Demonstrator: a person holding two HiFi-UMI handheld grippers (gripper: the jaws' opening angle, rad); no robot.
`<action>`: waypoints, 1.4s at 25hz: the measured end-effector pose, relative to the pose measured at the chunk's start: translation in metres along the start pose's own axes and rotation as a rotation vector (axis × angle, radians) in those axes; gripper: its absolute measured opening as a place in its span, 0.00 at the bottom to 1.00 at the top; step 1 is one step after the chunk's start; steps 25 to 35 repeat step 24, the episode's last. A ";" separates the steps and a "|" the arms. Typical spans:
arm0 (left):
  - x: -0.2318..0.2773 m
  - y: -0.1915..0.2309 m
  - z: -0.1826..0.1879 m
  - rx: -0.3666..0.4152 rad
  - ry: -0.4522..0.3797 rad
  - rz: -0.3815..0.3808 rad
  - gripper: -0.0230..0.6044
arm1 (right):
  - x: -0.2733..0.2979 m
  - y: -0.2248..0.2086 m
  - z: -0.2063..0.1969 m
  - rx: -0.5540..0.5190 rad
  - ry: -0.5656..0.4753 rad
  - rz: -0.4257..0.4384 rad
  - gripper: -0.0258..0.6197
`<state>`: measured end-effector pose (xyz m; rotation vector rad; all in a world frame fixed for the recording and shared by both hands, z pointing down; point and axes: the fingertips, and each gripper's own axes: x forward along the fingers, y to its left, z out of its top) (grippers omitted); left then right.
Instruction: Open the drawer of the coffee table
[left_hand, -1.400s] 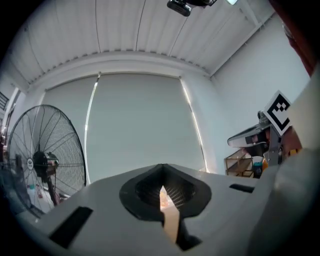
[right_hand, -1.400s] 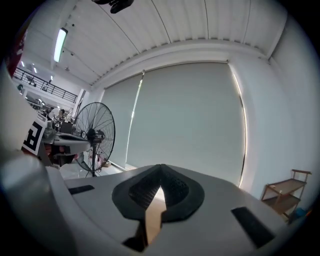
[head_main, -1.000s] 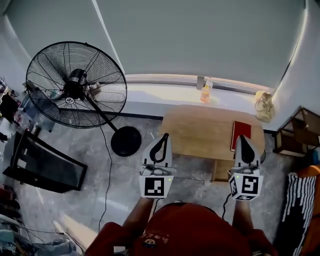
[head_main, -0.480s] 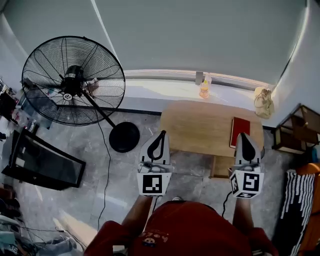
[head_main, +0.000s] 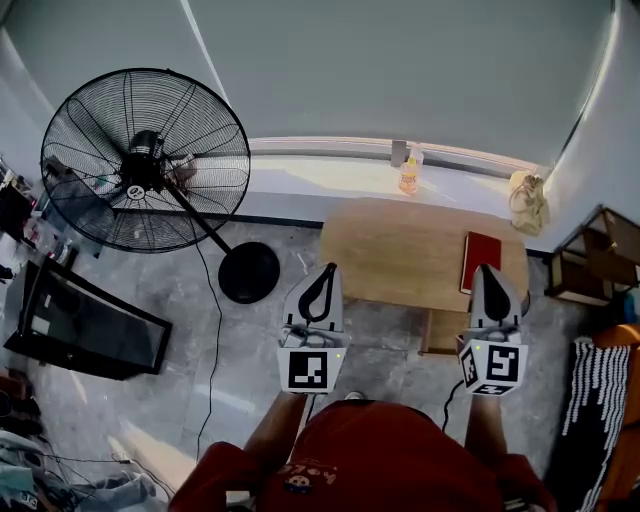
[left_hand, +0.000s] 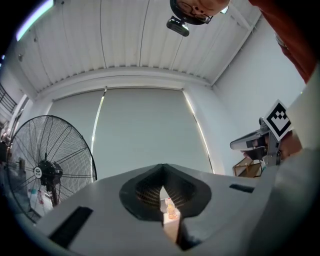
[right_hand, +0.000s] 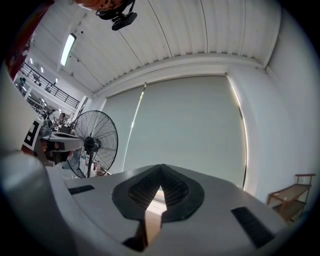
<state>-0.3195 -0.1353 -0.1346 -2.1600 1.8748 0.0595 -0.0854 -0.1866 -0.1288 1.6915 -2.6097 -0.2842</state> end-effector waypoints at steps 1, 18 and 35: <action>0.000 -0.001 -0.001 -0.008 0.001 0.002 0.05 | -0.001 -0.001 -0.002 0.002 0.004 -0.009 0.04; -0.009 -0.003 -0.008 -0.031 0.021 0.000 0.05 | -0.005 0.008 -0.012 -0.025 0.035 0.001 0.04; -0.014 0.000 -0.011 -0.042 0.042 -0.001 0.05 | -0.006 0.015 -0.013 -0.022 0.039 0.012 0.04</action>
